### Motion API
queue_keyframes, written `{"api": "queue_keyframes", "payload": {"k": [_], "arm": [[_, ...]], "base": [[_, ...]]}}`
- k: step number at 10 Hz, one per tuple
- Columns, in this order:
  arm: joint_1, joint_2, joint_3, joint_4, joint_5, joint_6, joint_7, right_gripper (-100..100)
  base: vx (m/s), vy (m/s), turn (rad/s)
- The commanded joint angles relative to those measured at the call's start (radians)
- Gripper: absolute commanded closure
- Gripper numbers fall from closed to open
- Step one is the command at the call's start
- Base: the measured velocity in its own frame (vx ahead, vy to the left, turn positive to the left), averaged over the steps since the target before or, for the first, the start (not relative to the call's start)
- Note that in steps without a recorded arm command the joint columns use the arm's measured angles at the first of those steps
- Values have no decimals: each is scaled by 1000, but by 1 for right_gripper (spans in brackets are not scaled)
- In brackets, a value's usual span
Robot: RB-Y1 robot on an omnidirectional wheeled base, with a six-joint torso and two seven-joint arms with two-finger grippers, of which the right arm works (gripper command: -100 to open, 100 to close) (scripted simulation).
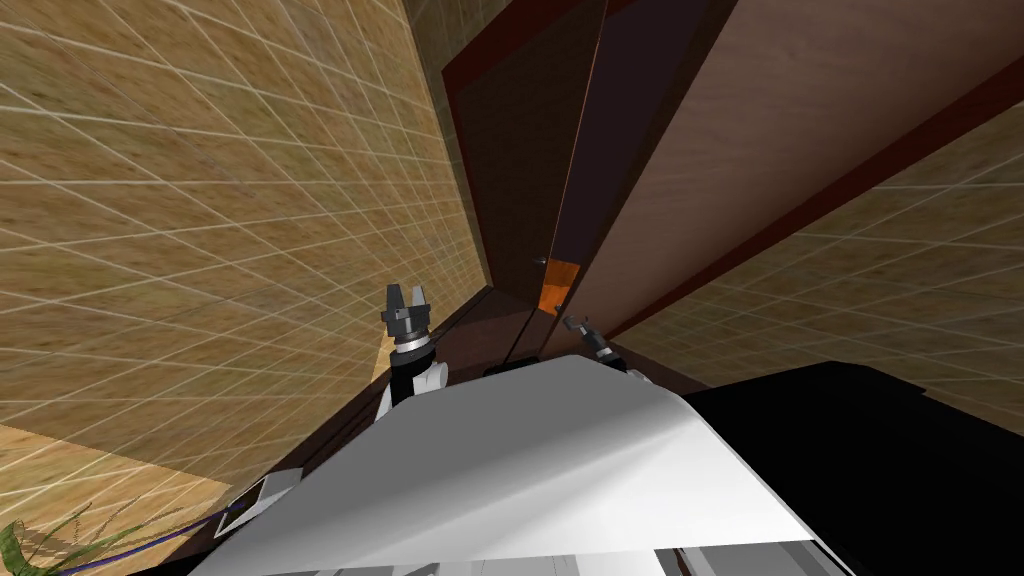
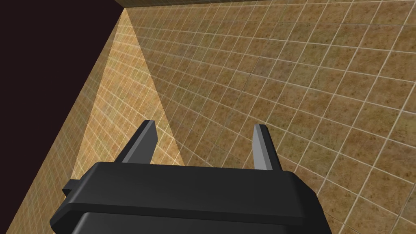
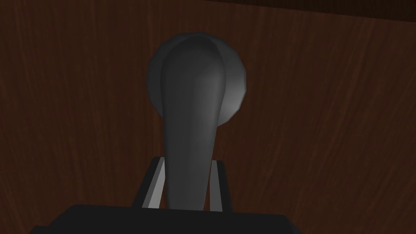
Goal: Pull the door open
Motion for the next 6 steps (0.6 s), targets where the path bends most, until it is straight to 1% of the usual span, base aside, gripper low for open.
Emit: {"api": "queue_keyframes", "payload": {"k": [1,3,4,5,6], "arm": [[-4,5,2,28,12,-30,3,100],[-6,2,-4,50,22,-56,3,100],[-6,2,-4,50,22,-56,3,100],[-7,1,-7,61,28,-68,3,100],[-8,0,-9,67,30,-75,3,100]], "base": [[-206,-89,177],[-212,-85,195],[-136,-41,54],[-133,-40,90],[-126,-43,110]]}}
